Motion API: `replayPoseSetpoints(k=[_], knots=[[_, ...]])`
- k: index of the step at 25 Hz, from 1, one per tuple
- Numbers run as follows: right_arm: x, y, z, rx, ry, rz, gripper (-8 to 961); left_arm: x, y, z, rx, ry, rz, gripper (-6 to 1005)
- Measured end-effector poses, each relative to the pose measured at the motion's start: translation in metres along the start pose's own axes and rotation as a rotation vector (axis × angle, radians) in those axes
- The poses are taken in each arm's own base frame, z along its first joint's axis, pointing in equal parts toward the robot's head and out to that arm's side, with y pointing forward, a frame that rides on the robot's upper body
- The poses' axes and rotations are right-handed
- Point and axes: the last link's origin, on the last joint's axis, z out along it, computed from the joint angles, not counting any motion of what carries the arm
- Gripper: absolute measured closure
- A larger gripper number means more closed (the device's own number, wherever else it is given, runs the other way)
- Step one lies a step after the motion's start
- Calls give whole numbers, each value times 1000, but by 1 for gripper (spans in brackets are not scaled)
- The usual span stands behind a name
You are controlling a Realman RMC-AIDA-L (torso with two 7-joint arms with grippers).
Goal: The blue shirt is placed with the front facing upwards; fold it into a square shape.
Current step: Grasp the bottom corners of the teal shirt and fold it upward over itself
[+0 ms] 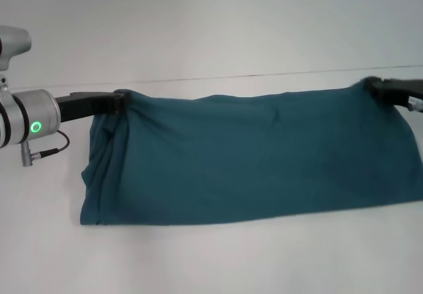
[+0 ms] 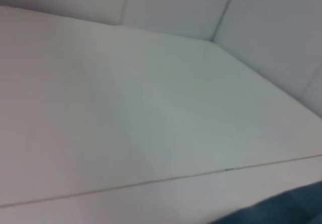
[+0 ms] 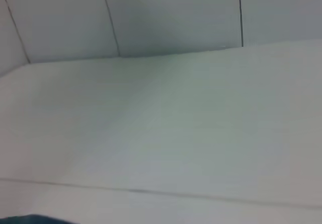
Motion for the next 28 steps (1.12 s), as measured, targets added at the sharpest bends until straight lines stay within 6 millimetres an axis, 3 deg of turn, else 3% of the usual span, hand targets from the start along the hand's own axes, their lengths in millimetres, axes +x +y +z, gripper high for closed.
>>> replayPoseSetpoints(k=[11,21,25,28], knots=[[-28,7,20,36,-16,-67,886,8,-8,4,85,54,-14,994],[-9,9,34,128,60,-71,872,-14,-2,21,153,30,-20,994],[-3,-3,30,232,58,-39,866,-18,-7,21,186,28,-33,887],[0,-11,25,285,45,-4,735,-19,-13,17,210,46,-52,808]])
